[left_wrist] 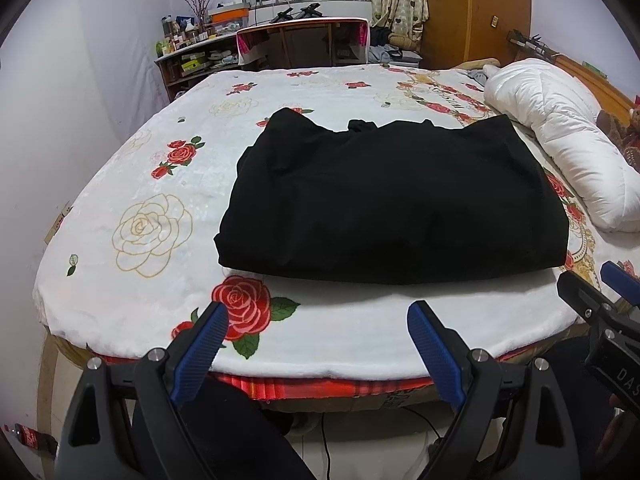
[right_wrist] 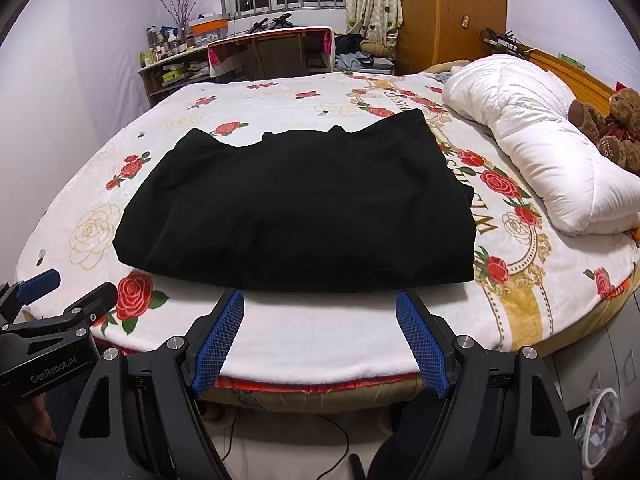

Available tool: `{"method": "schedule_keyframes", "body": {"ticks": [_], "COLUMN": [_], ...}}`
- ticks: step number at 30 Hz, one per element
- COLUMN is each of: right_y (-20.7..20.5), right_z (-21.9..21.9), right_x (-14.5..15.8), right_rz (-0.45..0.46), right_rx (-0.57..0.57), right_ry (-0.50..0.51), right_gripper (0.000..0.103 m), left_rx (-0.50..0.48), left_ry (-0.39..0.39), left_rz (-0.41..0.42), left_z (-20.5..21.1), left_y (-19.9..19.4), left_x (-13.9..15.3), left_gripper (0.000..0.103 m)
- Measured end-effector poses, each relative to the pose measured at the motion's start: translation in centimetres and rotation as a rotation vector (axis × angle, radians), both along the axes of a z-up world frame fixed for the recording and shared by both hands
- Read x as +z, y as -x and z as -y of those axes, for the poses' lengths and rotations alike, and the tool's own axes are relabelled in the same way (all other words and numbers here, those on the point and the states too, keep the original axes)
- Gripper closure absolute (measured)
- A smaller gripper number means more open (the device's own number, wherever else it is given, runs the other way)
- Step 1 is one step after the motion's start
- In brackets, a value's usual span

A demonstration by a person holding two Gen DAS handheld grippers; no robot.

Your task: Fold large clothes

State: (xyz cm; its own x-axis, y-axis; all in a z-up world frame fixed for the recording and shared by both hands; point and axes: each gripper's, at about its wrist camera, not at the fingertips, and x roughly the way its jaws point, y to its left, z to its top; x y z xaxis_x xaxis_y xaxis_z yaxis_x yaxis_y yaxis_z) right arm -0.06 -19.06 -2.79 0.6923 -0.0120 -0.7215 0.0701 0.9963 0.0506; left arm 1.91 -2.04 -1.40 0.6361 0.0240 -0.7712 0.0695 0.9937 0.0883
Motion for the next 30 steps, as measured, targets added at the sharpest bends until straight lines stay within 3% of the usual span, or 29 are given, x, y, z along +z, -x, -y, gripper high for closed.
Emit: {"method": "schedule_keyframes", "body": {"ticks": [30], "right_y": [-0.21], "right_z": [0.13], "right_x": [0.05], "right_rz": [0.002], "right_rx": [0.008], "right_ry": [0.003], "right_gripper": [0.025], "left_rx": [0.007], "left_ry": [-0.003], "left_rz": [-0.002], "left_z": [-0.69], "left_y": [0.14], "left_x": [-0.12], "left_gripper": [0.011]}}
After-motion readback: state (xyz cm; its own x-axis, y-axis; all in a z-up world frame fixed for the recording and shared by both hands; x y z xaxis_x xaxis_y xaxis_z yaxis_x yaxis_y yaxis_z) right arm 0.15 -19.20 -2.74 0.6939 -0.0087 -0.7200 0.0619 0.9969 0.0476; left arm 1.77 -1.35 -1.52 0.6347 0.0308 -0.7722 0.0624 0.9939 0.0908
